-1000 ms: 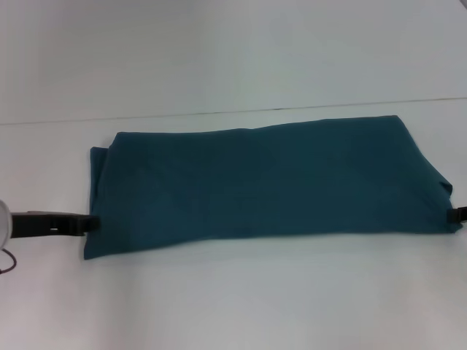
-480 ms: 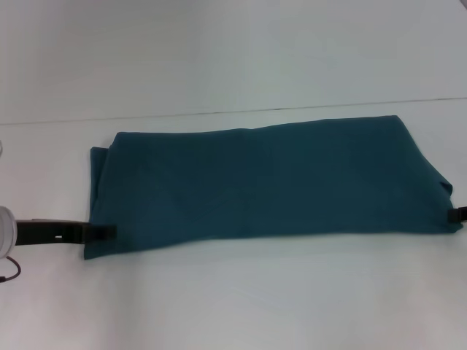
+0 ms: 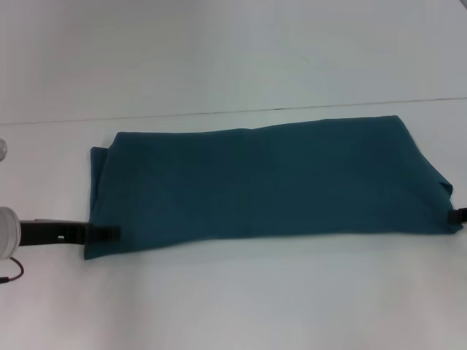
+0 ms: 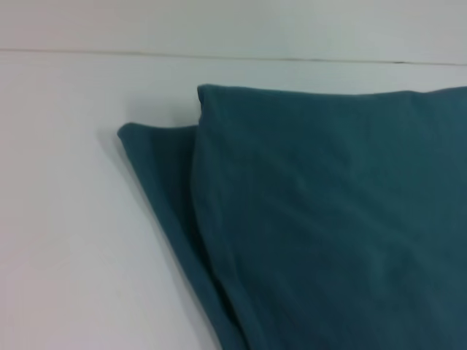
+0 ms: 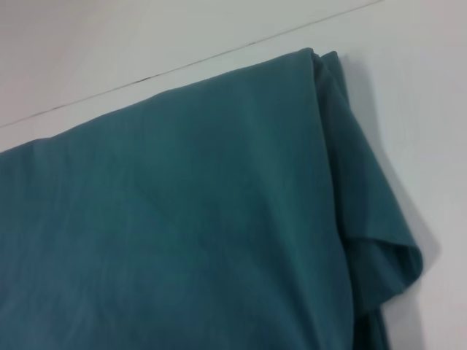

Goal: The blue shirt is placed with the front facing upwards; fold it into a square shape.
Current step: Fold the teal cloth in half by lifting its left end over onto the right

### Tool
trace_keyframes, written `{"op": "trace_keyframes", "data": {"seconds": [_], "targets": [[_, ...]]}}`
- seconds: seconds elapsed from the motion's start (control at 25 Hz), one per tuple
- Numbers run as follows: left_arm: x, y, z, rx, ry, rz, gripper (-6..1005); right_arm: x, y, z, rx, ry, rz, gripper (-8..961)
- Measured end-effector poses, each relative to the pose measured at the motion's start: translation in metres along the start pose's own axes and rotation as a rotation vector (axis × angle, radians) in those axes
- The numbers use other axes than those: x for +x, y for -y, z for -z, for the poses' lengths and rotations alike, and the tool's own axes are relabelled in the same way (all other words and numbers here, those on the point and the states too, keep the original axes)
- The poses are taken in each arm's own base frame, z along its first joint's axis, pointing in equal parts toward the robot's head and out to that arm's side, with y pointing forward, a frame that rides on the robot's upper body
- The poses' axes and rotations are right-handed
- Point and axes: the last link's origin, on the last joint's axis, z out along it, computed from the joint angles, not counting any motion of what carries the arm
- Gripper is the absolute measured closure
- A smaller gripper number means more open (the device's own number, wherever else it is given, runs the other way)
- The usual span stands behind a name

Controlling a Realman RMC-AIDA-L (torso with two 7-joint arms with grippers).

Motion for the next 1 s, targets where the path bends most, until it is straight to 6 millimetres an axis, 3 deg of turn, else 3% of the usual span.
{"op": "trace_keyframes", "data": {"seconds": [0.84, 1.0], "targets": [[0.001, -0.010, -0.009, -0.018, 0.029, -0.045, 315, 0.000, 0.001, 0.001, 0.002, 0.000, 0.004, 947], [0.002, -0.011, -0.010, -0.016, 0.028, -0.051, 458, 0.001, 0.001, 0.001, 0.002, 0.000, 0.004, 944]]}}
